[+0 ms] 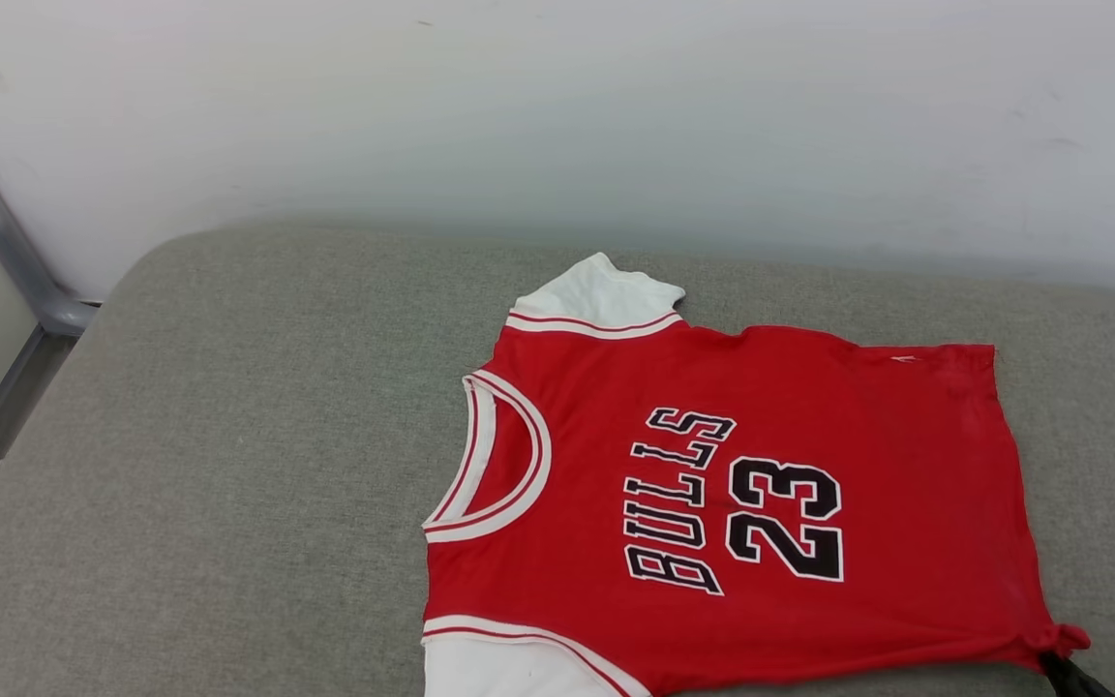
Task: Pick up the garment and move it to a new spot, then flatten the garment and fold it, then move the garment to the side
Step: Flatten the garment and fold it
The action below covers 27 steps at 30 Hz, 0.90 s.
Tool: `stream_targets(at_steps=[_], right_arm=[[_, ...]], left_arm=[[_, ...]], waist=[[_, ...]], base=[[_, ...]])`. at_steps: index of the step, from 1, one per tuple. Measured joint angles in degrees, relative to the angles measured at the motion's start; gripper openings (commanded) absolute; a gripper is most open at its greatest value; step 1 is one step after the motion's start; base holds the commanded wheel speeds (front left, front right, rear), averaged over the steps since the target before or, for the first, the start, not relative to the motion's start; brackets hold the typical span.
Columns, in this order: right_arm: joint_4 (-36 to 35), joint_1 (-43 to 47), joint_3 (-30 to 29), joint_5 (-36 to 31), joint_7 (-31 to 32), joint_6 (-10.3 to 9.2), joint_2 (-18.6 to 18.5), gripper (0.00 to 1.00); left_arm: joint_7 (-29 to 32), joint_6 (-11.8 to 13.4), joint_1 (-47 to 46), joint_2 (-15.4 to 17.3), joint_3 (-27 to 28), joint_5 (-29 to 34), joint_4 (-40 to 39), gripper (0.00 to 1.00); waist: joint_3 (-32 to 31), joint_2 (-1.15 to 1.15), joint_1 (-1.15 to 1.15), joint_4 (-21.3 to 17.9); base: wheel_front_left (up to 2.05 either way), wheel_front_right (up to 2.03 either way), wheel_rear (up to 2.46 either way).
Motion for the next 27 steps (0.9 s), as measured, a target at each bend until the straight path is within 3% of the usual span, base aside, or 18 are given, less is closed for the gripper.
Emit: stream_targets(at_steps=[12, 27], right_arm=[[-8.06, 0.77, -5.53, -0.15, 0.45, 0.00, 4.77, 0.00], [-9.81, -7.78, -7.46, -1.71, 4.09, -0.01, 8.73, 0.00]], left_arm=[[-6.37, 0.88, -7.58, -0.90, 4.13, 2.16, -1.14, 0.00], [-5.39, -0.99, -25.12, -2.99, 5.86, 3.31, 7.54, 0.00]], waist=[[4.24, 0.00, 0.01, -1.42], [10.92, 0.00, 0.02, -5.46]], base=[[0.00, 0.00, 0.00], [0.00, 0.00, 0.00]])
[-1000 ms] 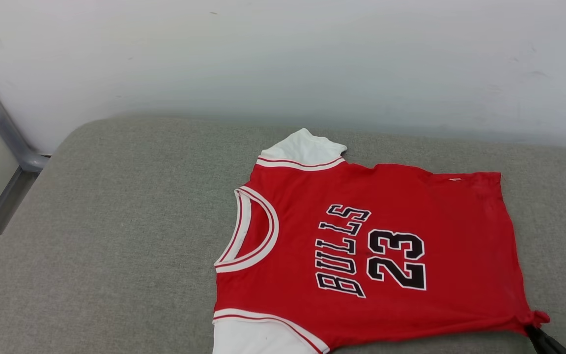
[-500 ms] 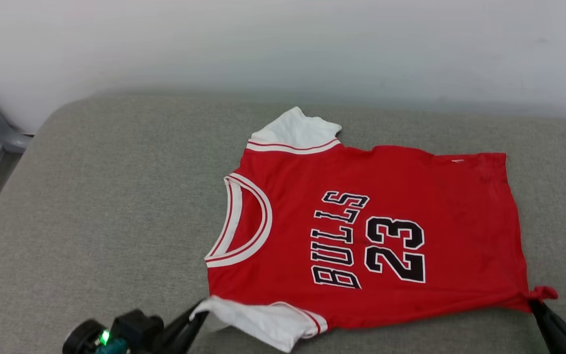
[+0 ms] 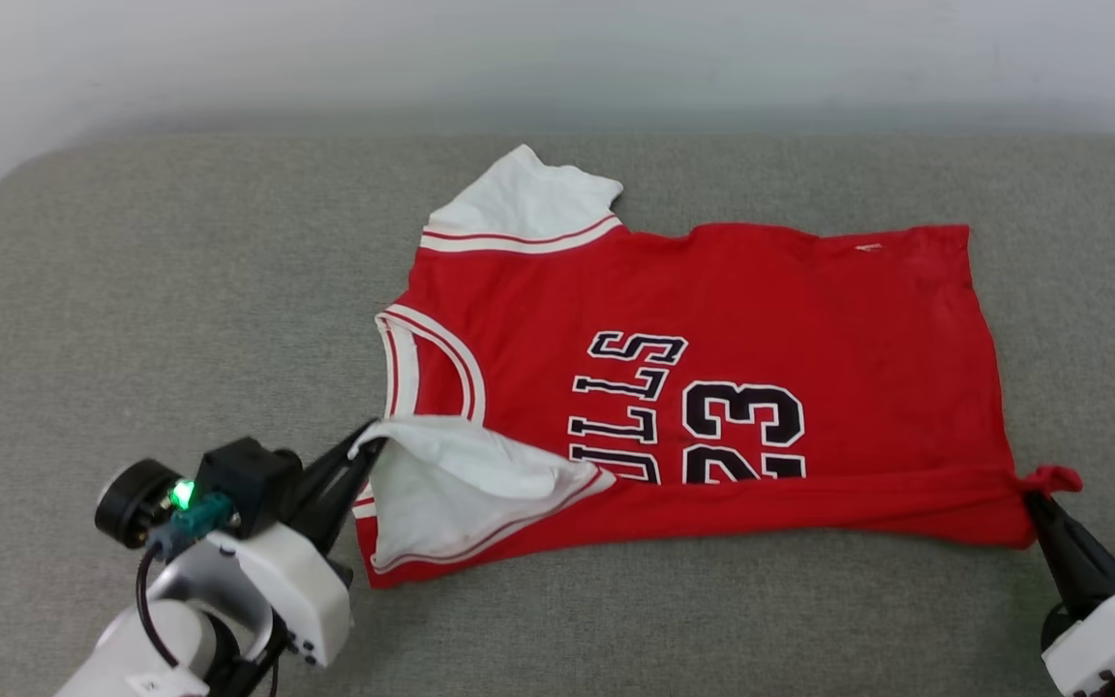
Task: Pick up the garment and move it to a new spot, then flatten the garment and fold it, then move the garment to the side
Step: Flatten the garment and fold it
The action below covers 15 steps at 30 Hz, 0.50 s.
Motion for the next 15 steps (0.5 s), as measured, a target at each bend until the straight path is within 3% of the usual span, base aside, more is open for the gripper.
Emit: stream_targets(at_steps=[15], right_arm=[[6.16, -9.31, 3.05, -3.59, 0.38, 0.00, 1.00, 0.00]], left_arm=[[-0.41, -2.24, -12.52, -0.91, -2.08, 0.26, 12.90, 0.00]], waist=[[5.45, 0.00, 0.00, -3.23]], base=[[0.00, 0.00, 0.00]])
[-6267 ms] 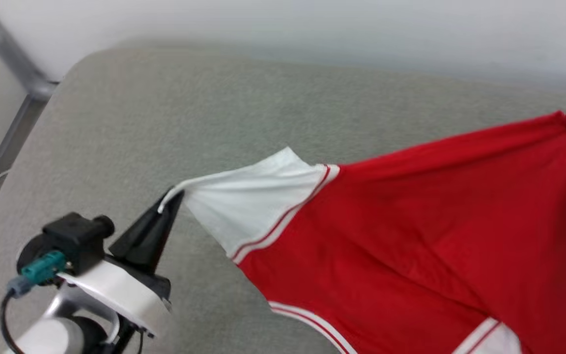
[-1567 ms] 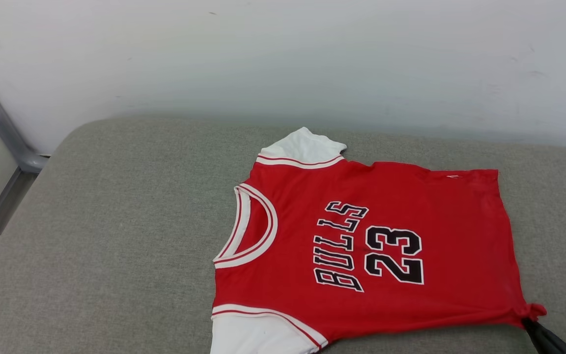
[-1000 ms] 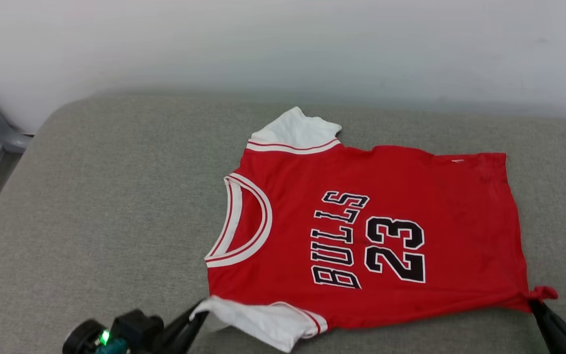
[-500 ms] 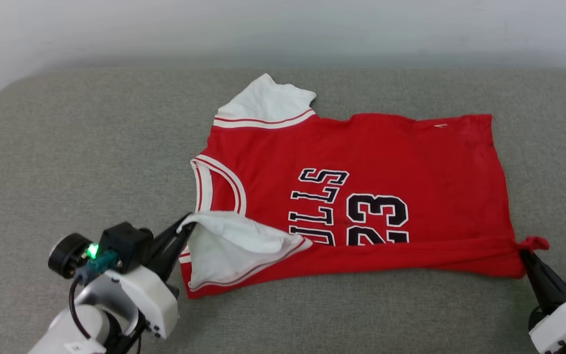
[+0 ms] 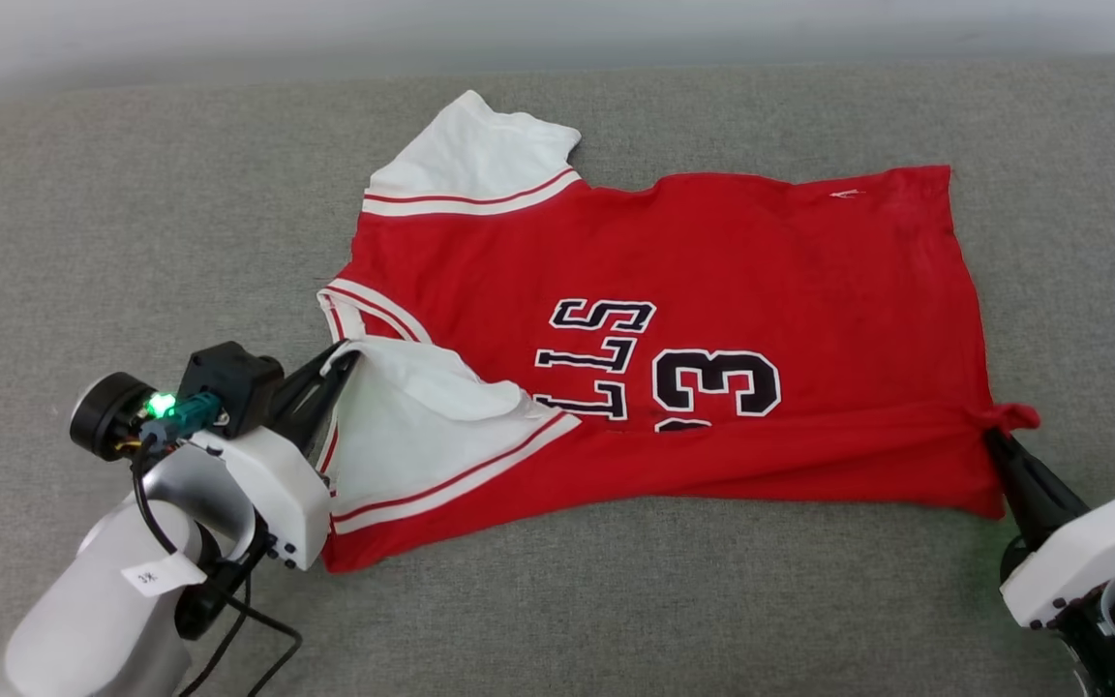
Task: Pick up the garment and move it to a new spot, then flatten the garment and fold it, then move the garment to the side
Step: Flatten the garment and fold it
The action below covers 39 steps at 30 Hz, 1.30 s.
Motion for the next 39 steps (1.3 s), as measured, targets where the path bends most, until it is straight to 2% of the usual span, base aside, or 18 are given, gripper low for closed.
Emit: stream_targets(at_steps=[11, 12, 13, 18, 23, 28, 30, 34, 39], right_arm=[[5.31, -4.80, 3.54, -1.45, -0.02, 0.00, -0.82, 0.00], [6.08, -5.20, 3.55, -2.20, -0.21, 0.00, -1.05, 0.50], [6.87, -5.58, 3.56, -2.78, -0.27, 0.00, -1.24, 1.00], [8.21, -6.79, 4.19, -4.50, -2.05, 0.00, -1.43, 1.00], [5.99, -6.51, 5.52, -6.57, -4.20, 0.00, -3.36, 1.00], [2.09, -4.69, 5.68, -9.44, -4.25, 0.00, -5.91, 1.00], [0.54, -3.62, 5.76, -11.62, -3.03, 0.00, -6.75, 1.00], [-2.60, -1.43, 7.50, -14.99, 2.52, 0.00, -8.31, 1.00], [-6.78, 1.35, 6.30, -15.45, 10.40, 0.00, -7.49, 1.00]], left_arm=[[-2.19, -0.55, -5.80, -1.13, -2.38, -0.04, 8.68, 0.00], [-2.25, -0.58, -6.22, -1.43, -2.77, -0.04, 9.69, 0.47], [-2.30, -0.64, -6.60, -1.67, -3.04, 0.03, 10.91, 1.00], [-4.42, -0.70, -7.48, -3.48, -3.58, -0.65, 15.35, 1.00], [-9.64, 1.69, -7.03, -5.34, 0.00, -3.60, 17.50, 1.00], [-11.52, 3.20, -2.71, -6.13, 2.96, -6.26, 15.07, 1.00], [-11.73, 3.57, -0.41, -6.28, 3.90, -7.72, 13.05, 1.00], [-10.87, 5.90, 4.97, -6.35, 5.12, -10.09, 7.83, 1.00], [-4.21, 8.33, 11.28, -5.36, 5.22, -13.70, 0.05, 1.00]], waist=[[1.49, 0.00, 0.00, -0.55], [1.55, 0.00, 0.00, -0.51], [1.56, 0.00, 0.00, -0.47], [0.98, 0.00, 0.00, -0.27], [-0.59, 0.00, 0.00, 0.11], [-2.49, 0.00, -0.01, 0.43], [-3.16, 0.00, -0.01, 0.59], [-4.28, 0.00, -0.01, 0.73], [-4.63, 0.00, -0.01, 0.79]], base=[[0.00, 0.00, 0.00], [0.00, 0.00, 0.00], [0.00, 0.00, 0.00], [0.00, 0.00, 0.00], [0.00, 0.00, 0.00], [0.00, 0.00, 0.00], [0.00, 0.00, 0.00], [0.00, 0.00, 0.00], [0.00, 0.00, 0.00]])
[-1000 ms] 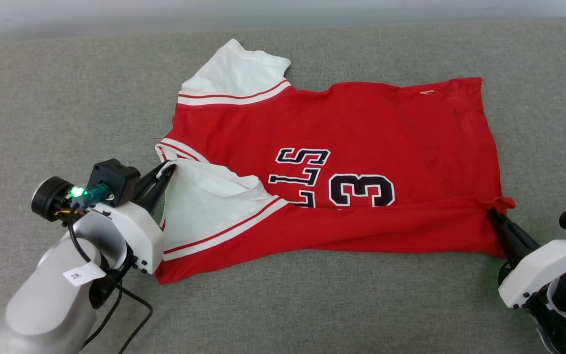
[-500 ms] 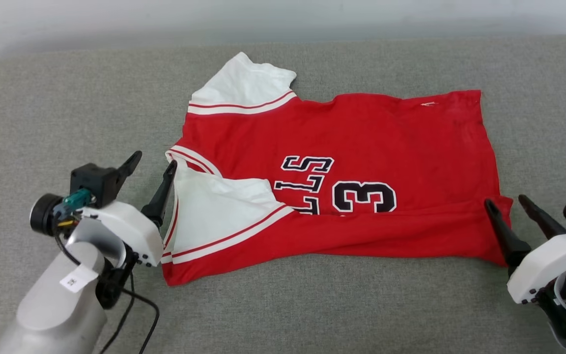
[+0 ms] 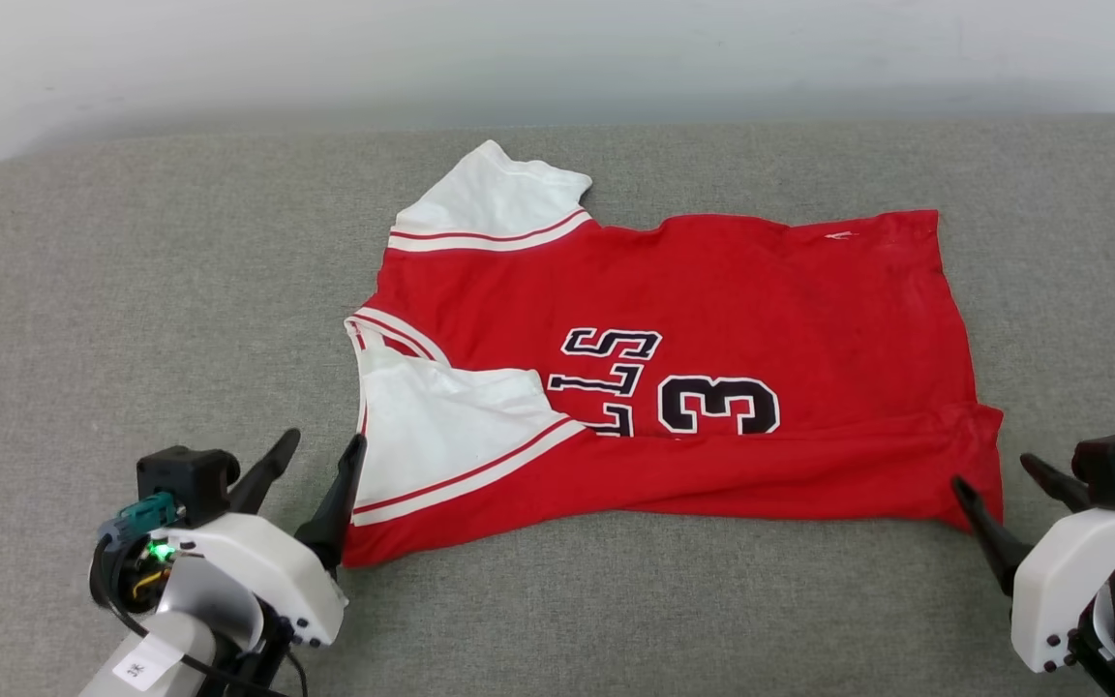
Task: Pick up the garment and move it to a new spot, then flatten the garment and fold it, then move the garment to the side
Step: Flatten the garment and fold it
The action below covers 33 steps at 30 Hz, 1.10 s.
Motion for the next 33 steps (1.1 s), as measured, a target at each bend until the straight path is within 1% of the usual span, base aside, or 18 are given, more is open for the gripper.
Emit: stream_targets(at_steps=[3, 4, 7, 9, 11, 14, 20, 22, 25, 26, 27, 28, 33], right_arm=[[-2.56, 1.16, -1.82, -0.31, 4.89, 0.01, 1.60, 1.00], [-5.13, 3.15, -4.11, -0.33, 10.20, 0.01, 4.00, 1.00], [-7.93, 4.83, -5.79, -0.97, 15.57, 0.00, 5.83, 1.00], [-9.85, 5.65, -6.84, -1.63, 17.78, 0.01, 6.90, 1.00], [-11.62, 5.87, -7.55, -2.27, 18.91, 0.00, 7.84, 1.00], [-13.28, 6.12, -8.22, -2.89, 19.54, 0.00, 8.64, 1.00], [-14.69, 6.14, -8.37, -2.94, 19.29, 0.00, 9.51, 1.00], [-14.83, 6.14, -8.66, -2.96, 18.96, 0.00, 9.53, 1.00], [-14.88, 6.10, -8.92, -2.97, 18.46, 0.00, 9.55, 1.00], [-14.85, 6.10, -9.03, -2.97, 18.19, 0.00, 9.57, 1.00], [-14.83, 6.09, -9.18, -2.97, 18.05, 0.00, 9.58, 1.00], [-14.75, 6.08, -9.33, -2.98, 18.03, 0.00, 9.58, 1.00], [-13.77, 5.26, -10.27, -3.76, 17.98, 0.00, 9.17, 1.00]], left_arm=[[5.13, 2.22, 2.87, 1.63, 0.26, -1.85, -4.70, 1.00], [10.40, 4.31, 5.64, 3.04, -0.21, -3.37, -9.27, 1.00], [14.61, 6.26, 7.60, 4.43, -0.73, -4.02, -12.63, 1.00], [16.55, 7.71, 8.31, 5.22, -0.82, -4.05, -13.79, 1.00], [18.06, 9.03, 8.55, 5.77, -1.07, -3.88, -14.06, 1.00], [18.66, 9.98, 8.43, 5.33, -0.79, -4.26, -13.92, 1.00], [19.53, 11.89, 7.13, 5.82, -0.97, -2.87, -10.05, 1.00], [19.56, 11.91, 6.39, 5.91, -1.18, -2.31, -9.01, 1.00], [20.05, 10.81, 5.66, 5.73, -1.54, -3.00, -8.04, 1.00], [20.29, 10.35, 5.36, 5.69, -1.68, -3.19, -7.72, 0.67], [20.64, 9.87, 5.08, 5.59, -1.76, -3.63, -7.45, 0.37], [20.65, 9.54, 4.88, 5.46, -1.72, -4.05, -7.22, 0.00], [18.07, 8.00, 4.05, 3.81, -1.68, -4.33, -6.03, 0.00]], waist=[[0.24, 0.00, 0.00, -0.19], [0.54, 0.00, 0.00, -0.43], [0.86, 0.00, 0.00, -0.76], [1.16, 0.00, 0.00, -1.03], [1.54, 0.00, 0.00, -1.33], [2.43, 0.00, 0.00, -1.75], [4.59, 0.00, 0.00, -3.01], [5.31, 0.00, 0.00, -3.34], [6.23, 0.00, 0.00, -3.63], [6.45, 0.00, 0.00, -3.67], [6.61, 0.00, 0.00, -3.68], [6.69, 0.00, 0.00, -3.62], [6.43, 0.00, 0.01, -2.60]], base=[[0.00, 0.00, 0.00], [0.00, 0.00, 0.00], [0.00, 0.00, 0.00], [0.00, 0.00, 0.00], [0.00, 0.00, 0.00], [0.00, 0.00, 0.00], [0.00, 0.00, 0.00], [0.00, 0.00, 0.00], [0.00, 0.00, 0.00], [0.00, 0.00, 0.00], [0.00, 0.00, 0.00], [0.00, 0.00, 0.00], [0.00, 0.00, 0.00]])
